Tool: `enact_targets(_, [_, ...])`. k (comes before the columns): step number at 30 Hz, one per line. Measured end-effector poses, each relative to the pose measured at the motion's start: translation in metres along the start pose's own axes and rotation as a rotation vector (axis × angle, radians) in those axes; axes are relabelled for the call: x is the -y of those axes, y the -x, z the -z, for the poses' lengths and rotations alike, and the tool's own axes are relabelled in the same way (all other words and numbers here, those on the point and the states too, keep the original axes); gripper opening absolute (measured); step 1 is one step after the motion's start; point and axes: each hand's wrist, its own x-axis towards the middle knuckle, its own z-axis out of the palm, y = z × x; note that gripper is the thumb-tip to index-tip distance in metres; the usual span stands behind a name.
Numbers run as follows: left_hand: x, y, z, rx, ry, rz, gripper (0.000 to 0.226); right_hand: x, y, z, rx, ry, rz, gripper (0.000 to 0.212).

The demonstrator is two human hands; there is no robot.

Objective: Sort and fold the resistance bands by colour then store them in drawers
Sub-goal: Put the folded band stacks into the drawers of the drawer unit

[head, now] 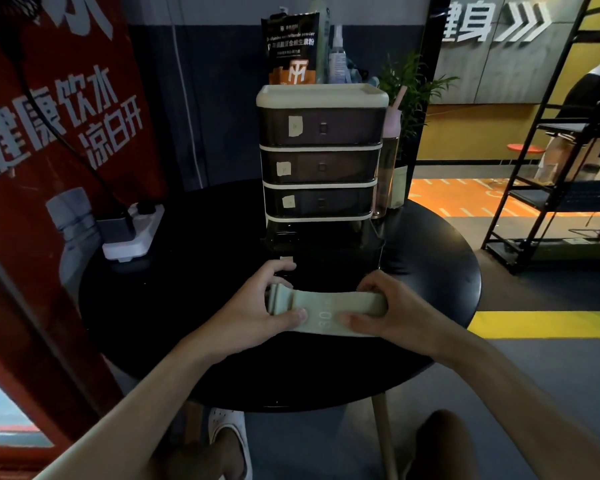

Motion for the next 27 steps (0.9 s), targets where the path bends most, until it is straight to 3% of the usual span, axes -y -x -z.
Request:
enact_targets(7, [0.010,0.017,-0.012,-0.094,0.067,-0.047,0.076,0.001,0.020,-0.018,-0.114,-0.120,0.074,0.063])
enact_targets(16, [0.010,0.013,-0.020,-0.247,-0.073,-0.170,0.077,0.000,0.011,-0.024,-0.224,-0.130,0.210,0.060])
enact_targets(23, [0.019,0.014,-0.019,-0.120,-0.130,-0.225,0.088,-0.012,0.002,-0.021,-0.125,-0.113,0.135,0.080])
enact_targets(27, [0.019,0.018,-0.013,-0.065,-0.086,-0.193,0.100,-0.010,0.000,-0.020,-0.132,-0.087,0.148,0.070])
